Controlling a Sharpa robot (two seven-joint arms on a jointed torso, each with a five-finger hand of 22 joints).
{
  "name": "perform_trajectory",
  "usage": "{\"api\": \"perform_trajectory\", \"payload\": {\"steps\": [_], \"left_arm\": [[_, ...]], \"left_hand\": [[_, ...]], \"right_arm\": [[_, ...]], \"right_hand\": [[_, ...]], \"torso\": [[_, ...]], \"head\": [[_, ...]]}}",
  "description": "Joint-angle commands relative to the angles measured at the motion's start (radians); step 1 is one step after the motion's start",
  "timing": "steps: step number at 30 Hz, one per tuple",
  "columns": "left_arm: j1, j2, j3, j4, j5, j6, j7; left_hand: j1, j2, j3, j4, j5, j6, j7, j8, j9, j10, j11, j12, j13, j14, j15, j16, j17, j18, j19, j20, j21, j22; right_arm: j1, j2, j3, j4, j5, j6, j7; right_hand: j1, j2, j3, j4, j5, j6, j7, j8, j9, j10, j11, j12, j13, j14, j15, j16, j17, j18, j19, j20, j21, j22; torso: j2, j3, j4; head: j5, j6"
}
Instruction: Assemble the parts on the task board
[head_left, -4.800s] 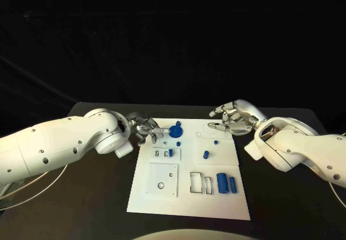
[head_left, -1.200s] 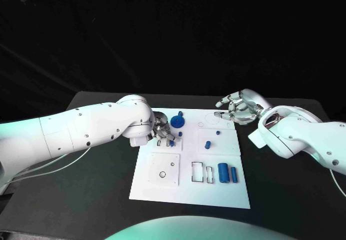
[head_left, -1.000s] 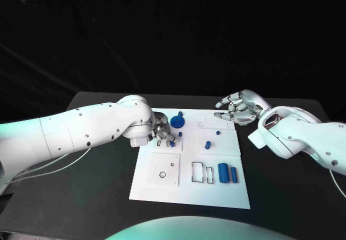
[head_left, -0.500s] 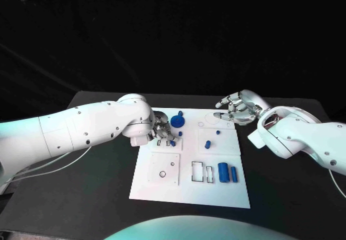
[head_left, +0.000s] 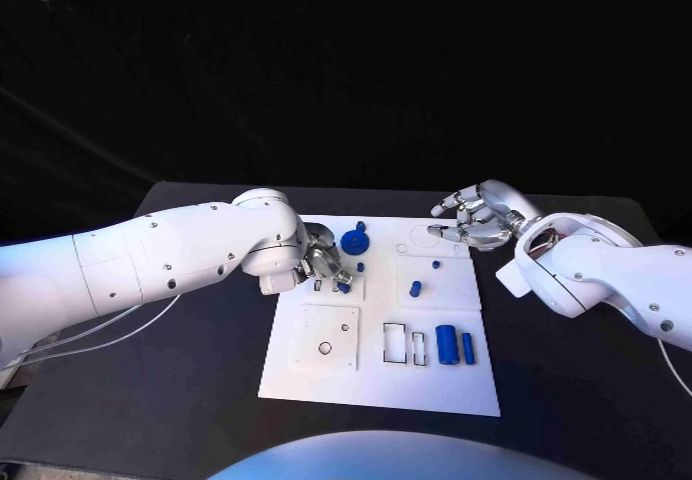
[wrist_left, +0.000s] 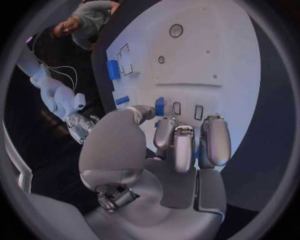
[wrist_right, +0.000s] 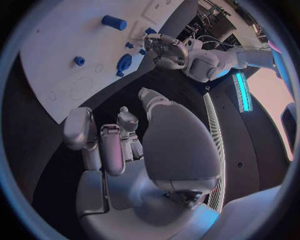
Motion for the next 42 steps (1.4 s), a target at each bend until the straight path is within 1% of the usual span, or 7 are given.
{"api": "perform_trajectory", "payload": {"steps": [1, 9, 16, 23, 28, 35, 42], "left_arm": [[0.0, -0.004, 0.001, 0.008, 0.02, -0.029, 0.025], [-0.001, -0.022, 0.002, 0.026, 0.021, -0.068, 0.046], [-0.008, -0.055, 0.002, 0.062, -0.043, -0.146, 0.1], [-0.028, -0.097, 0.001, 0.103, -0.132, -0.245, 0.148], [-0.047, -0.114, 0.001, 0.119, -0.168, -0.299, 0.167], [-0.077, -0.119, 0.001, 0.124, -0.216, -0.335, 0.175], [-0.092, -0.116, 0.001, 0.12, -0.23, -0.337, 0.169]], "left_hand": [[-0.011, 0.001, 0.207, -0.218, 0.008, 0.006, -0.003, 0.005, 0.002, 0.001, 0.006, -0.002, 0.001, 0.106, 0.005, 0.004, 0.263, -0.011, 0.001, 0.006, -0.003, 0.083], [-0.022, -0.006, 0.212, -0.237, 0.017, 0.01, -0.002, 0.004, 0.004, 0.0, 0.006, -0.007, -0.003, 0.106, 0.005, 0.004, 0.263, -0.011, 0.0, 0.006, -0.004, 0.083], [-0.03, -0.012, 0.216, -0.255, 0.034, 0.019, -0.003, 0.004, 0.005, 0.004, 0.005, -0.004, -0.001, 0.106, 0.005, 0.004, 0.263, -0.011, 0.001, 0.006, -0.004, 0.085], [-0.042, -0.016, 0.221, -0.269, 0.06, 0.036, -0.006, 0.002, 0.005, 0.018, 0.0, 0.018, 0.017, 0.106, 0.001, 0.004, 0.263, -0.014, 0.012, 0.003, 0.007, 0.098], [-0.052, -0.022, 0.227, -0.278, 0.088, 0.05, -0.01, 0.001, 0.005, 0.028, -0.004, 0.034, 0.029, 0.106, -0.003, 0.004, 0.263, -0.016, 0.018, -0.001, 0.014, 0.107], [-0.054, -0.023, 0.232, -0.284, 0.1, 0.058, -0.012, 0.001, 0.005, 0.031, -0.006, 0.038, 0.032, 0.106, -0.005, 0.004, 0.263, -0.016, 0.019, -0.003, 0.015, 0.108], [-0.057, -0.025, 0.233, -0.285, 0.104, 0.062, -0.013, 0.002, 0.006, 0.033, -0.007, 0.039, 0.034, 0.106, -0.006, 0.004, 0.263, -0.016, 0.02, -0.003, 0.016, 0.11]], "right_arm": [[-0.001, 0.0, 0.0, 0.001, -0.009, 0.006, 0.005], [-0.002, -0.002, 0.0, 0.002, -0.006, 0.002, 0.007], [-0.002, -0.004, 0.0, 0.003, -0.004, -0.001, 0.009], [-0.005, -0.01, 0.0, 0.006, -0.003, -0.005, 0.011], [-0.008, -0.012, 0.0, 0.007, -0.002, -0.008, 0.014], [-0.01, -0.015, 0.0, 0.008, -0.002, -0.012, 0.017], [-0.011, -0.018, 0.0, 0.009, -0.002, -0.012, 0.018]], "right_hand": [[0.005, -0.004, 0.006, -0.001, 0.002, -0.007, -0.002, 0.006, 0.001, 0.006, 0.001, 0.005, 0.001, 0.029, -0.004, -0.002, 0.028, 0.005, 0.006, 0.001, -0.003, 0.059], [0.001, -0.005, 0.007, 0.001, 0.007, -0.008, -0.002, 0.009, 0.001, 0.007, 0.001, 0.007, 0.002, 0.029, -0.004, -0.002, 0.028, 0.005, 0.007, 0.0, -0.004, 0.059], [-0.001, -0.004, 0.008, 0.002, 0.009, -0.009, -0.002, 0.01, 0.001, 0.006, 0.001, 0.006, 0.001, 0.029, -0.004, -0.002, 0.028, 0.005, 0.007, 0.0, -0.004, 0.059], [-0.003, -0.004, 0.009, 0.004, 0.011, -0.01, -0.002, 0.012, 0.001, 0.007, 0.001, 0.008, 0.001, 0.03, -0.004, -0.002, 0.029, 0.005, 0.007, 0.0, -0.004, 0.059], [-0.003, -0.004, 0.009, 0.004, 0.011, -0.01, -0.002, 0.012, 0.001, 0.007, 0.001, 0.008, 0.001, 0.03, -0.004, -0.002, 0.029, 0.005, 0.007, 0.0, -0.004, 0.059], [-0.004, -0.003, 0.01, 0.005, 0.013, -0.01, -0.002, 0.014, 0.002, 0.006, 0.001, 0.007, 0.0, 0.029, -0.004, -0.002, 0.028, 0.006, 0.007, 0.0, -0.005, 0.058], [-0.004, -0.003, 0.01, 0.005, 0.013, -0.01, -0.002, 0.014, 0.002, 0.006, 0.001, 0.007, 0.0, 0.029, -0.004, -0.002, 0.028, 0.006, 0.007, 0.0, -0.005, 0.058]], "torso": [[0.0, 0.0002, 0.0008], [0.0, 0.0, 0.0005], [0.0, 0.0003, 0.0006], [-0.001, -0.0006, 0.0052], [-0.002, -0.0009, 0.0047], [-0.001, -0.002, 0.0038], [0.0, -0.0005, 0.0032]], "head": [[-0.001, 0.0], [0.0, 0.001], [-0.001, 0.001], [-0.006, -0.001], [-0.005, -0.002], [-0.004, -0.004], [-0.005, -0.006]]}}
